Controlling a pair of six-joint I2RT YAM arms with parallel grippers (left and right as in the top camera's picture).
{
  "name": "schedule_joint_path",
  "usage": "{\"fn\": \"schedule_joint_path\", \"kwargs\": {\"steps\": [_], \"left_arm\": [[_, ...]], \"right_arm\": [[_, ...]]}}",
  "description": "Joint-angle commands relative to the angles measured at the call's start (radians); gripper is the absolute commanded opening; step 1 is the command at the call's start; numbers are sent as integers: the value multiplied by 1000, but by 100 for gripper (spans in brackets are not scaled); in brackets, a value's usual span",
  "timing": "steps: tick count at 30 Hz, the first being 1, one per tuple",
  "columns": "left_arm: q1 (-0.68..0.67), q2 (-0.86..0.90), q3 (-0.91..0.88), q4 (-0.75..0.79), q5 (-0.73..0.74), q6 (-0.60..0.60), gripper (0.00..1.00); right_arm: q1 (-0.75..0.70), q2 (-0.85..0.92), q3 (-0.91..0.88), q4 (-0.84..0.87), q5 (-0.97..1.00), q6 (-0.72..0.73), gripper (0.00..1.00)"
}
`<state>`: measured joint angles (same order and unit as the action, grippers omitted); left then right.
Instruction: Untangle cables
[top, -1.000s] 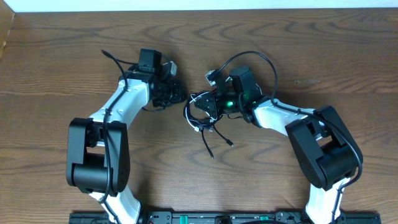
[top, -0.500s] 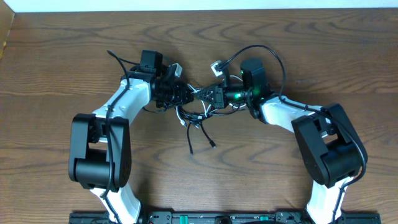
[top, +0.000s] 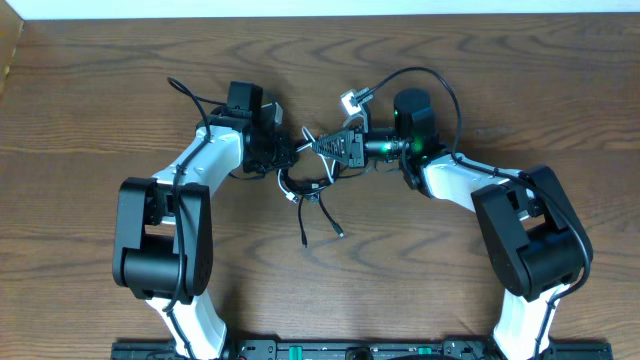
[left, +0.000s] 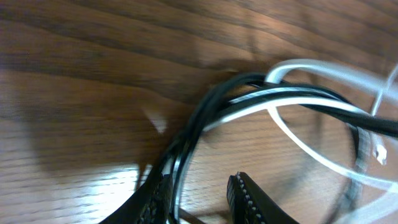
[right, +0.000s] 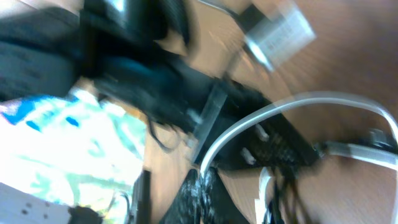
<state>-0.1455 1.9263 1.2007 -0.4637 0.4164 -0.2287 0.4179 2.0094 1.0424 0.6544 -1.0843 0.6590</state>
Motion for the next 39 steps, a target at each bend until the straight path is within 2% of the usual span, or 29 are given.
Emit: {"fn": "schedule_joint_path", "kwargs": {"steps": [1, 7, 17, 26, 39], "left_arm": [[2, 15, -6, 0, -63, -24, 35], [2, 15, -6, 0, -63, -24, 35], [2, 15, -6, 0, -83, -29, 35], [2, 15, -6, -4, -122, -39, 35], [3, 15, -6, -15, -201, -65, 35]], "right_arm": [[-6, -16, 4, 128, -74, 149, 1], [-7, -68, 4, 274, -67, 210, 1], [-15, -209, 4, 272, -13, 216, 1], [-82, -315, 4, 227, -11, 219, 2], [-180, -417, 4, 216, -98, 223, 2]]}}
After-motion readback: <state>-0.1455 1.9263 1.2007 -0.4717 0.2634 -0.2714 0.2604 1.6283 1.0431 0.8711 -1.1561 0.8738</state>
